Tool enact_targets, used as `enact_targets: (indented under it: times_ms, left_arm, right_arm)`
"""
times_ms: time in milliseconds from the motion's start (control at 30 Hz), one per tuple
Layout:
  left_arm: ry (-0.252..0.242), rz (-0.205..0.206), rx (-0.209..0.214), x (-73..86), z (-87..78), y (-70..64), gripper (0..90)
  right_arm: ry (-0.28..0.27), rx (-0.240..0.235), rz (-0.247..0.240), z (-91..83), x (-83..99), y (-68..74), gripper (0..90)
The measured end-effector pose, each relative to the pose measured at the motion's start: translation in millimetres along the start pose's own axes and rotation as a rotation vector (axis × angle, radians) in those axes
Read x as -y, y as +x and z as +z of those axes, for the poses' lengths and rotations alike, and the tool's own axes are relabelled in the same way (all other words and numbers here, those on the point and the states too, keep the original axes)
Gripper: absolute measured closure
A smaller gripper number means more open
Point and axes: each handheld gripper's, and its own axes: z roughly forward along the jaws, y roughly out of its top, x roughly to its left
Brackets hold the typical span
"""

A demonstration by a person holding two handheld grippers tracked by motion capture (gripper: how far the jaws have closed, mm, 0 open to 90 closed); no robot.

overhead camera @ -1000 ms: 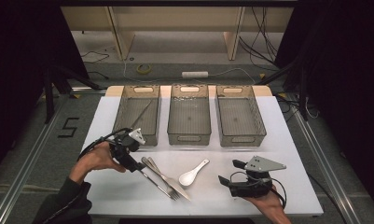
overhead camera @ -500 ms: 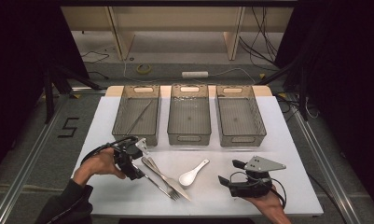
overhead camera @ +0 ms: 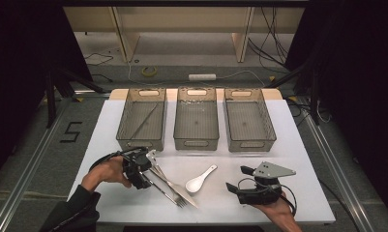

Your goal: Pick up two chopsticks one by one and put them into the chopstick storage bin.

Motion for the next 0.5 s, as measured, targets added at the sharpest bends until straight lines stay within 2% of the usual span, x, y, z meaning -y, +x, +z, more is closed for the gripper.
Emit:
enact_targets:
  times_ms: [400,500]
  left_arm:
    - [0.014,-0.016,0.014,-1.7,3.8,2.7,42.8]
    - [0.027,0.001,0.013,-1.7,3.5,2.7,43.0]
  right_arm:
    - [0.002,-0.001,0.001,0.6,0.3,-0.1,22.2]
    - [0.002,0.000,0.000,0.8,0.3,0.0,22.2]
